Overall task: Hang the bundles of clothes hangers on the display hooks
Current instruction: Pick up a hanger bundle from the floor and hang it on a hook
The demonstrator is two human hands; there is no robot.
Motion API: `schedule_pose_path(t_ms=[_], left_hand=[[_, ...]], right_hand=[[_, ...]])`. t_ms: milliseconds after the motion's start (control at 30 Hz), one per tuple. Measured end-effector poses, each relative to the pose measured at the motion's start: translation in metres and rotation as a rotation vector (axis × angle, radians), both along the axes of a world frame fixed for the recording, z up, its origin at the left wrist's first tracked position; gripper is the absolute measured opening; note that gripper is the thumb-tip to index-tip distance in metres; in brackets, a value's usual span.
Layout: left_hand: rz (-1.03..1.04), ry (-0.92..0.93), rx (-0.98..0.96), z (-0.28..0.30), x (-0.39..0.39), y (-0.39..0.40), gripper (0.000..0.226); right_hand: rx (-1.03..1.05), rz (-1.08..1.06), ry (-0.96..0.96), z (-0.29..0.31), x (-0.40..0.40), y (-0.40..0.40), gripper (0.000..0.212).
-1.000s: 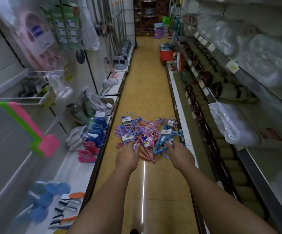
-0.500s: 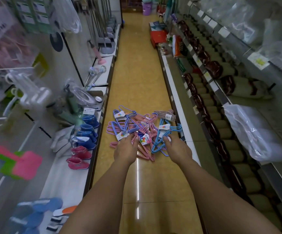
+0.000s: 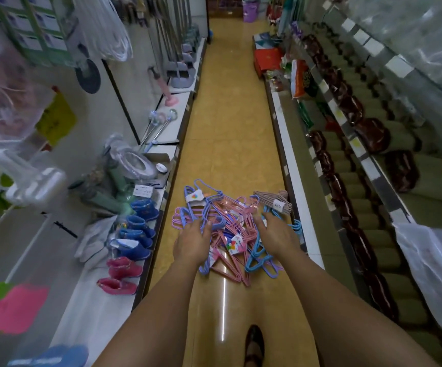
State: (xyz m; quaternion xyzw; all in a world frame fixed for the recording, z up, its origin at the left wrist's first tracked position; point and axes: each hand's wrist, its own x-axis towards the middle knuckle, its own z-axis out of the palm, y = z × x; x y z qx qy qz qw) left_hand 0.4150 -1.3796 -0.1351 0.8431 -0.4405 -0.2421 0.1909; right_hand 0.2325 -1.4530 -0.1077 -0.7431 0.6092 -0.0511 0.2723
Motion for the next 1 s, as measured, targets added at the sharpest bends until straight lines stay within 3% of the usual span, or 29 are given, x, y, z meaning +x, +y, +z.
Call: schedule_pose_path(t_ms=[367,700,1000], left_hand=[[0.112,0.051,0.057,-0.040,0.035,-0.081,0.050],[0.093,0.066,0.113,-0.082,0.116,-0.141,0.046],[0.071,0.098,0.151,-0.158,0.175,-0.181,0.044]], right_hand=[[0.083,0.104,0.029,-0.043,0.045,-0.111,0.054],[0.105,0.096,0.061,-0.087,0.130,-0.171,0.055],[0.158,0.113,0.107,-0.150,0.200,-0.213,0.057]])
